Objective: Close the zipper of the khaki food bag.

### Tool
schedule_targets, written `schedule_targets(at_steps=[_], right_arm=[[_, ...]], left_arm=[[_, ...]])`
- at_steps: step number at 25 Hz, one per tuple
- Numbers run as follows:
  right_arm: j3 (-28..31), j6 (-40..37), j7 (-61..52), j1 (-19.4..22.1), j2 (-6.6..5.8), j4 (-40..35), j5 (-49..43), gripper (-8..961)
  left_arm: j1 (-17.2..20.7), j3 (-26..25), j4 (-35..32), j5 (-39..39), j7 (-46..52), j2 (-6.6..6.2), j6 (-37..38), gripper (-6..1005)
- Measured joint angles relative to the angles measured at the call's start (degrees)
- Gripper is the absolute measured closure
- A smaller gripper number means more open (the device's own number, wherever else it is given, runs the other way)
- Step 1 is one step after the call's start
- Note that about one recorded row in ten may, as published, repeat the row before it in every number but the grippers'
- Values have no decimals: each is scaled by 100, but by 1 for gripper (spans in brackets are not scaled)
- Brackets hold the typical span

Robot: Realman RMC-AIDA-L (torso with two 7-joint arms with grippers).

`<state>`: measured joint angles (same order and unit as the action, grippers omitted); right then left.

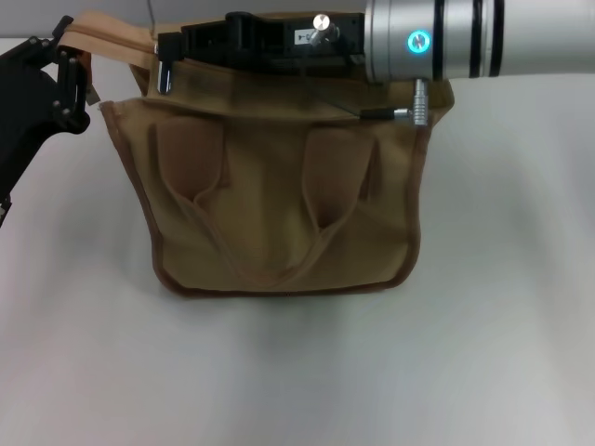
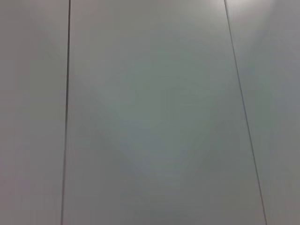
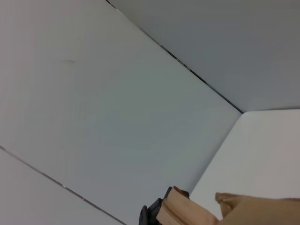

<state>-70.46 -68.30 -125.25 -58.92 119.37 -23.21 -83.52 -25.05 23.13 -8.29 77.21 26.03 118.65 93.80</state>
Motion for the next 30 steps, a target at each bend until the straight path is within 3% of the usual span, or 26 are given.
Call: schedule_targets(at_steps=[15, 29, 30], right_arm=[[-39, 125, -224, -346, 26, 33, 2, 558], [5, 121, -145, -271, 34, 43, 34, 633], [-6, 106, -75, -252, 34, 31, 37, 683]], left_arm=[[-17, 86, -11, 14, 92, 6, 51, 981], [-1, 56, -17, -18, 86, 1, 23, 980], [-1, 54, -13, -18, 79, 0, 21, 980]])
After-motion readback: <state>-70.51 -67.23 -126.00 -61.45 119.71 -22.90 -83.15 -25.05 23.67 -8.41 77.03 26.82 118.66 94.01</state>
